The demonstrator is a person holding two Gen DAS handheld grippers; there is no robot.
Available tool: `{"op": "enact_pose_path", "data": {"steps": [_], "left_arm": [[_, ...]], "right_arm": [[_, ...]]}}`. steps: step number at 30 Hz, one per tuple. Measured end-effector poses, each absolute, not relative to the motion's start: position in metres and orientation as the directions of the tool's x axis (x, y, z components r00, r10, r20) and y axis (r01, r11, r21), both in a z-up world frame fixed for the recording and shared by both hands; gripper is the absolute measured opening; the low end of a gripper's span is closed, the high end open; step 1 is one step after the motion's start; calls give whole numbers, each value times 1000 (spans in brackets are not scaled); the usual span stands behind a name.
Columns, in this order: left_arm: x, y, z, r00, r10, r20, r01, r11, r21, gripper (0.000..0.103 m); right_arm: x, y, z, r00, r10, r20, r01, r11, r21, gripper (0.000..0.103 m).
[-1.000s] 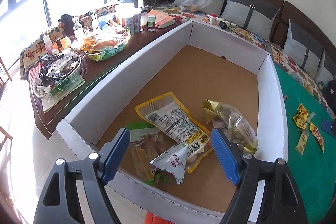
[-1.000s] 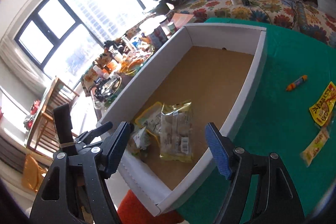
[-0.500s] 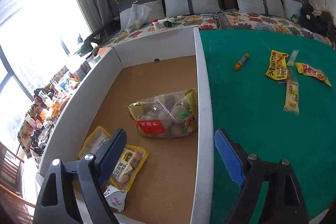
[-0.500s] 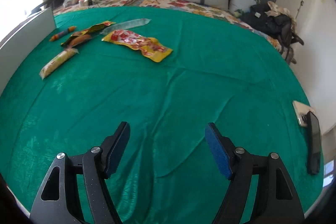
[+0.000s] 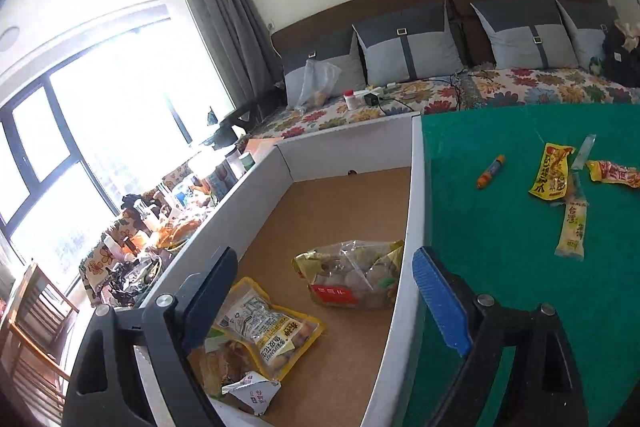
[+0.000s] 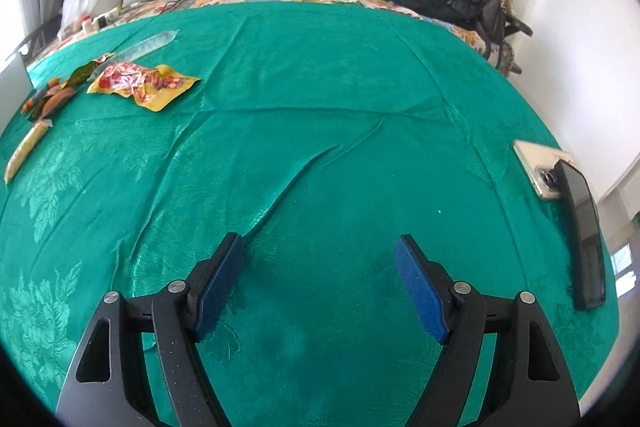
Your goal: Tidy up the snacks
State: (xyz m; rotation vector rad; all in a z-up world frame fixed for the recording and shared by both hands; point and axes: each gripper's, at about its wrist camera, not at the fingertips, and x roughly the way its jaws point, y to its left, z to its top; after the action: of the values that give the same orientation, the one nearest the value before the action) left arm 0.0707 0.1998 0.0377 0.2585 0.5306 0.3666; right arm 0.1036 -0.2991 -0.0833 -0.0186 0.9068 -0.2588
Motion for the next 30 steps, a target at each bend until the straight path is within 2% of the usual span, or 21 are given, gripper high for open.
{"op": "enact_pose_path", "data": {"steps": [3, 5, 7, 11, 15, 19, 24, 30], "left_arm": [[56, 163, 56, 874, 306, -378, -210, 938, 275, 102], [57, 132, 54, 887, 223, -406, -128, 960, 247, 102], [68, 101, 37, 859, 128, -496, -26, 978, 207, 102], [98, 47, -25, 720, -36, -693, 137, 986, 91, 102], [119, 9, -79, 625, -17, -781, 188, 974, 129, 102], [132, 4, -101, 576, -20, -817, 179, 979, 101, 102], [132, 17, -105, 569, -93, -817, 141, 990, -14, 103], [133, 20, -106, 584, -101, -806, 146, 989, -18, 103]], "right_arm": [[103, -305, -86, 593, -212, -776, 214, 971, -102, 87], [103, -312, -89, 594, -183, -783, 229, 972, -53, 89], [103, -319, -90, 591, -154, -792, 250, 968, -2, 91], [103, -318, -90, 588, -156, -794, 250, 968, -5, 93], [103, -318, -90, 588, -152, -794, 250, 968, -1, 94], [103, -318, -90, 588, -154, -794, 250, 968, -3, 95], [103, -318, -91, 587, -156, -795, 252, 968, -4, 95], [103, -318, -91, 587, -156, -795, 252, 968, -4, 95]]}}
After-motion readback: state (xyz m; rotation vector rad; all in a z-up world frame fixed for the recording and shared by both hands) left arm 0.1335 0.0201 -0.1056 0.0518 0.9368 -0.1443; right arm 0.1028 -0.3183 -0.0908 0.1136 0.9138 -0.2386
